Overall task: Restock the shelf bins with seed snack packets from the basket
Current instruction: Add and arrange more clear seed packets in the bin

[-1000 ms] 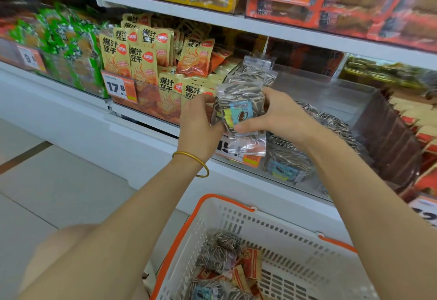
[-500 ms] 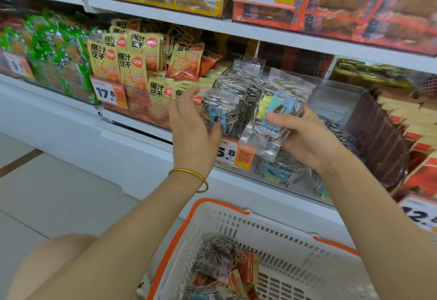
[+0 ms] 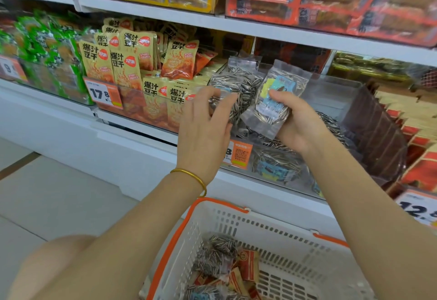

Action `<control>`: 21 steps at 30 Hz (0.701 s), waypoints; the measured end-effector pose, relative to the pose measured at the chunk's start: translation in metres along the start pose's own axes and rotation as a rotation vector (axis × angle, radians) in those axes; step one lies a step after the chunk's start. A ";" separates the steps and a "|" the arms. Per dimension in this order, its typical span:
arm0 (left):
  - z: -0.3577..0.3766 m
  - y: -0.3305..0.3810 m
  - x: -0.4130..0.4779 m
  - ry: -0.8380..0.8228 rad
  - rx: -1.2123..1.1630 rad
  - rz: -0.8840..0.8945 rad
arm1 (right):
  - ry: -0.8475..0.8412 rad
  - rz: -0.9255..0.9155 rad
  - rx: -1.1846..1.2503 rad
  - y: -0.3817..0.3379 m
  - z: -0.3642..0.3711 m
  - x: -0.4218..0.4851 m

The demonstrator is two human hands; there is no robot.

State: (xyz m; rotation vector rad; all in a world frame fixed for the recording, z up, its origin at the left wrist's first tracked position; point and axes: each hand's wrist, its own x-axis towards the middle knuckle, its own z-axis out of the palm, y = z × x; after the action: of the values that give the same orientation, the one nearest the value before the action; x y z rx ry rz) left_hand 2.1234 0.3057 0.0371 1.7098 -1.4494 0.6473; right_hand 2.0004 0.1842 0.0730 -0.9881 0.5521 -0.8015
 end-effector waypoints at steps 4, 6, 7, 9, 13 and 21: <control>0.000 -0.006 0.007 0.019 0.045 0.028 | -0.068 0.082 0.055 0.003 0.007 0.009; -0.001 -0.008 0.010 0.017 0.044 0.040 | -0.098 0.085 0.065 0.004 0.013 0.013; -0.001 -0.008 0.010 0.011 0.043 0.036 | -0.105 0.091 0.067 0.005 0.016 0.014; 0.000 -0.007 0.010 0.003 0.047 0.015 | -0.112 0.108 0.075 0.006 0.018 0.017; 0.002 -0.009 0.010 -0.002 0.055 -0.008 | -0.107 0.131 0.075 0.005 0.016 0.021; -0.003 -0.006 0.008 0.029 0.013 -0.004 | -0.055 0.125 0.127 0.002 0.001 0.019</control>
State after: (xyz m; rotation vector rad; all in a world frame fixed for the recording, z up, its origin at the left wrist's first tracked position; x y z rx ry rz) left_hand 2.1311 0.3045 0.0435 1.7067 -1.4243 0.6782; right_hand 2.0137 0.1701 0.0706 -0.8482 0.5040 -0.6879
